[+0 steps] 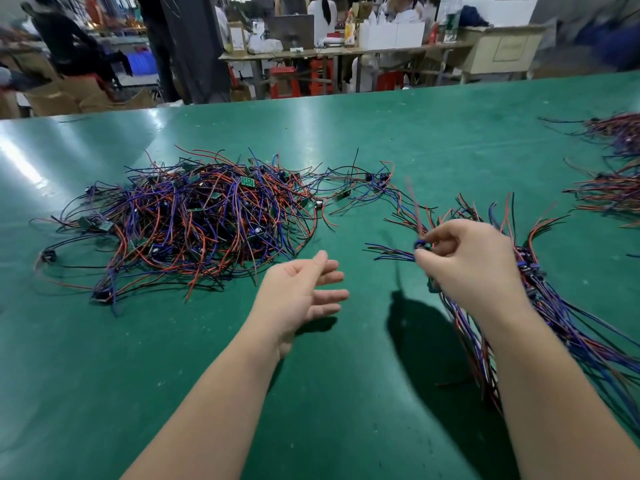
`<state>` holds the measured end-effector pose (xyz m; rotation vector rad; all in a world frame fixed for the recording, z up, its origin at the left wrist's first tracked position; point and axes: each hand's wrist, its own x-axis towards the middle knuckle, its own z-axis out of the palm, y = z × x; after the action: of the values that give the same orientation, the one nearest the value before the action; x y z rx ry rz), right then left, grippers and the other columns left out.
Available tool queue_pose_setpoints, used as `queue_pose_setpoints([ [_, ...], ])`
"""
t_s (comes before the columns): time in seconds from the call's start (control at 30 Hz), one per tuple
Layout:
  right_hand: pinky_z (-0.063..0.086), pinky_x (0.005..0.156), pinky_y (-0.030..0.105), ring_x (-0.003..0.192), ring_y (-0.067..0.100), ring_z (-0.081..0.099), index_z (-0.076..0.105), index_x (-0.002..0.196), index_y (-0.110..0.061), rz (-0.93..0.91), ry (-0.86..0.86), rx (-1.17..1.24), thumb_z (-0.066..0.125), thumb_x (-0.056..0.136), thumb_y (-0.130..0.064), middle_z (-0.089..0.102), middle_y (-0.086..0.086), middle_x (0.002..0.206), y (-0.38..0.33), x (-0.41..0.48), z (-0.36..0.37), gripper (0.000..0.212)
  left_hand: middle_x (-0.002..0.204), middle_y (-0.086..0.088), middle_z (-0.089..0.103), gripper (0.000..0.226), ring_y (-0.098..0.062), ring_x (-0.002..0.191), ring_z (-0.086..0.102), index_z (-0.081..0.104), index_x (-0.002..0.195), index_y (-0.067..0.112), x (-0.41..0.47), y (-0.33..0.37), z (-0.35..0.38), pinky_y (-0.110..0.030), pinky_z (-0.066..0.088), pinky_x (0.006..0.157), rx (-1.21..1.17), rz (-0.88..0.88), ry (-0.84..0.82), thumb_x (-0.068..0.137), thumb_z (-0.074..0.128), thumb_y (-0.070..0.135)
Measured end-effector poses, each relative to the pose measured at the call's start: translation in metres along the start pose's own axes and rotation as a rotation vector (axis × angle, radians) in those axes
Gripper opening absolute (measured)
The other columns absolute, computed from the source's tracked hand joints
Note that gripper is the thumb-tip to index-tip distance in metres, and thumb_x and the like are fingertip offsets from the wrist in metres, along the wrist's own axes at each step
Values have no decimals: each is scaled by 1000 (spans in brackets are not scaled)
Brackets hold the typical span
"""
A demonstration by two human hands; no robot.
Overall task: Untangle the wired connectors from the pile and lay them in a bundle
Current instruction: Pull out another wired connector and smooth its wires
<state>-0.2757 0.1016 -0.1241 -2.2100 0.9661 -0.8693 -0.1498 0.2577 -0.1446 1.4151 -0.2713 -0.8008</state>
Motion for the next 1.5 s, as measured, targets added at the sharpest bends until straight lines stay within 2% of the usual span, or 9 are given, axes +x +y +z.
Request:
queue_pose_setpoints([
  [0.2, 30, 61, 29, 75, 25, 51, 61, 87, -17, 167, -47, -327, 69, 72, -15, 59, -2, 70, 24, 9, -13, 16, 100, -1, 62, 18, -24, 96, 55, 67, 103, 23, 18, 10, -54, -29, 40, 81, 887, 506, 666, 86, 61, 25],
  [0.33, 36, 57, 30, 70, 27, 52, 60, 71, -23, 205, -91, -431, 73, 72, -20, 53, -6, 62, 25, 10, -14, 13, 125, -6, 49, 36, -32, 117, 37, 58, 120, 34, 22, 8, -72, -42, 32, 98, 1185, 244, 700, 84, 61, 33],
  [0.53, 43, 60, 30, 68, 28, 54, 63, 61, -22, 205, -89, -440, 76, 71, -20, 62, 0, 65, 24, 9, -15, 17, 115, 1, 61, 29, -30, 112, 39, 65, 115, 37, 24, 6, -73, -42, 26, 92, 1329, 211, 741, 87, 62, 43],
  [0.7, 39, 63, 28, 72, 23, 57, 69, 74, -21, 18, 16, -307, 64, 79, -17, 64, -2, 71, 11, 3, -5, 8, 99, 2, 67, 16, -29, 107, 44, 70, 92, 34, 28, 7, -79, -41, 24, 86, 1304, 185, 760, 86, 63, 48],
  [0.97, 32, 60, 9, 64, -5, 53, 67, 71, -20, -162, 8, -53, 66, 80, -14, 60, -14, 68, -9, -9, 12, 11, 79, 6, 62, 16, -26, 92, 50, 57, 85, 27, 23, 15, -67, -35, 18, 79, 954, 482, 796, 95, 51, 39],
  [1.1, 41, 57, 9, 54, -1, 53, 69, 68, -22, -105, -89, 168, 68, 80, -13, 62, -13, 57, -15, -12, 18, 15, 74, 6, 71, 14, -4, 64, 57, 62, 85, 20, 6, 26, -47, -24, 46, 73, 281, 557, 549, 96, 56, 26],
  [1.2, 44, 49, 20, 49, 7, 52, 70, 71, -18, 18, -233, 425, 67, 84, -11, 66, -3, 61, -21, -15, 22, 15, 70, 6, 72, 12, 0, 58, 58, 57, 86, 15, -8, 34, -30, -12, 46, 59, -78, 536, 237, 97, 52, 16],
  [1.4, 37, 47, 19, 50, 12, 54, 67, 97, -9, 326, -516, 1054, 60, 77, -38, 72, 9, 79, -33, -16, 22, 35, 69, 5, 72, 10, -4, 63, 65, 50, 82, 9, -25, 21, -2, -16, 50, 61, 141, 632, -213, 88, 56, 4],
  [1.5, 38, 47, 18, 51, 9, 53, 67, 98, -8, 337, -556, 1131, 66, 68, -29, 72, 10, 84, -32, -15, 19, 36, 74, 4, 73, 15, -8, 71, 69, 50, 79, 9, -28, 8, 9, -18, 51, 59, 193, 541, -433, 84, 61, 0],
])
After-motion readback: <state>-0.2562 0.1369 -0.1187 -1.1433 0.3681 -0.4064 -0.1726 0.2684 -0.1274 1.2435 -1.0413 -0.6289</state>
